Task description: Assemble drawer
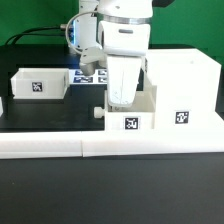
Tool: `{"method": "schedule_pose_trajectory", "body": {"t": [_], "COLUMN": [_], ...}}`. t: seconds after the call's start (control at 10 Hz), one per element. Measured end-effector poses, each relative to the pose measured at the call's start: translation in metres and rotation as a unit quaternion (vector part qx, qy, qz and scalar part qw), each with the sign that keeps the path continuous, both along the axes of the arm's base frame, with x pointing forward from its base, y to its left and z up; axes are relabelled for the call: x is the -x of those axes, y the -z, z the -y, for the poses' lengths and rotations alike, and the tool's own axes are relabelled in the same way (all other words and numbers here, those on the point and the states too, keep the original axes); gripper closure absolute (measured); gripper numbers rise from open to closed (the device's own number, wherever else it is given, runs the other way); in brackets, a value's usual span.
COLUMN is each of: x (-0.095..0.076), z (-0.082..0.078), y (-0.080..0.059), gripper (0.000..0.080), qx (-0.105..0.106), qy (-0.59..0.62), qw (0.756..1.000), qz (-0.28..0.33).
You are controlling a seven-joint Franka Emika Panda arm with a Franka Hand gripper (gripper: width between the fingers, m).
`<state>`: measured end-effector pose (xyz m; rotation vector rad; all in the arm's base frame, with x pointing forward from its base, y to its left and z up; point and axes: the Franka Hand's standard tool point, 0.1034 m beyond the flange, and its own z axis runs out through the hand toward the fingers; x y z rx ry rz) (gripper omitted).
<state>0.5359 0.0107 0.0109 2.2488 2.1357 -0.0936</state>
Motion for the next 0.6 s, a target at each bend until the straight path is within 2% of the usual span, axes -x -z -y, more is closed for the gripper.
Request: {"method": "schedule_pose_trajectory", "body": {"t": [0.6], "x": [-0.0015], "z": [-0.0009], "y": [0.0004], "gripper": [0.0757], "qx": [-0.002], "qy": [-0.009], "qw": [1.000], "qz": [0.004]}}
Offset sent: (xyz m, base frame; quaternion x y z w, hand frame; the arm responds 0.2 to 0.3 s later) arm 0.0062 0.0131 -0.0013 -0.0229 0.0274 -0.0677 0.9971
